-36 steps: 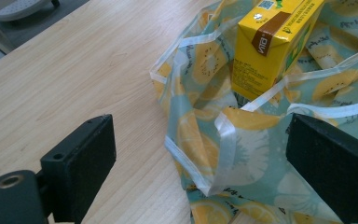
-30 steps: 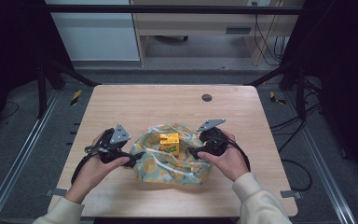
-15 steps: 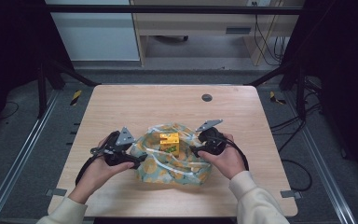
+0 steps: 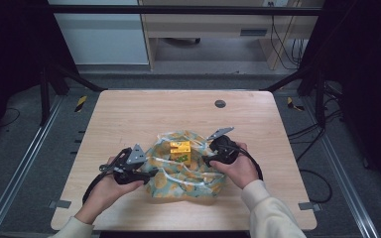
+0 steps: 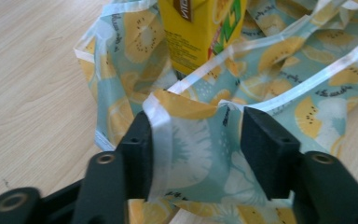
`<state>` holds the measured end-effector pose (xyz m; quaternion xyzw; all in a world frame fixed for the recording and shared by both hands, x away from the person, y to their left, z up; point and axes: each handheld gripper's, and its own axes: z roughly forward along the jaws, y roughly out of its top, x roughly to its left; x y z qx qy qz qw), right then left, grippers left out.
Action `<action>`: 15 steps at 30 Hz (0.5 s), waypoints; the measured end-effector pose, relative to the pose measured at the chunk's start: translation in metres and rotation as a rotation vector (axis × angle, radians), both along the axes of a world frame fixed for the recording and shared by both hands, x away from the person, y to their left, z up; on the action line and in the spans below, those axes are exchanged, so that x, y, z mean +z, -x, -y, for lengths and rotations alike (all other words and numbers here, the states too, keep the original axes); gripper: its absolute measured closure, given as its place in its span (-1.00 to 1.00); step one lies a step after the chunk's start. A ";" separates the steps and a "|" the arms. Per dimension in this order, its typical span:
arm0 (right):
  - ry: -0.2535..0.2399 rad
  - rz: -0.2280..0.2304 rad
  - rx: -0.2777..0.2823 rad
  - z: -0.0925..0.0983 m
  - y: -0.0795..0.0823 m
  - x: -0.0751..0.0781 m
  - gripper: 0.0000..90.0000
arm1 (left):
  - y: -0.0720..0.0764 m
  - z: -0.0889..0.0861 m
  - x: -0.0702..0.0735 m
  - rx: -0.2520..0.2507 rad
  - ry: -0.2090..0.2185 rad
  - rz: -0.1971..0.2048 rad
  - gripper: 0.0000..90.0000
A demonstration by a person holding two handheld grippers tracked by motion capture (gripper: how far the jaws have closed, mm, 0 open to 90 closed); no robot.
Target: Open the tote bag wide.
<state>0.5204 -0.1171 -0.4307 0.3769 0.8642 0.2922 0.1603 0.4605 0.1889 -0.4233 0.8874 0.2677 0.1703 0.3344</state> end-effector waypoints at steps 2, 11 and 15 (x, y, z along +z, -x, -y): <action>0.009 -0.004 0.000 0.000 0.000 0.000 -0.17 | 0.002 -0.001 -0.001 -0.011 0.001 -0.003 0.19; 0.033 -0.002 0.024 -0.001 0.000 -0.003 0.35 | 0.007 0.001 -0.010 -0.050 -0.018 -0.041 0.57; 0.037 -0.009 0.031 -0.001 -0.002 -0.006 0.63 | 0.008 0.003 -0.016 -0.072 -0.035 -0.055 0.73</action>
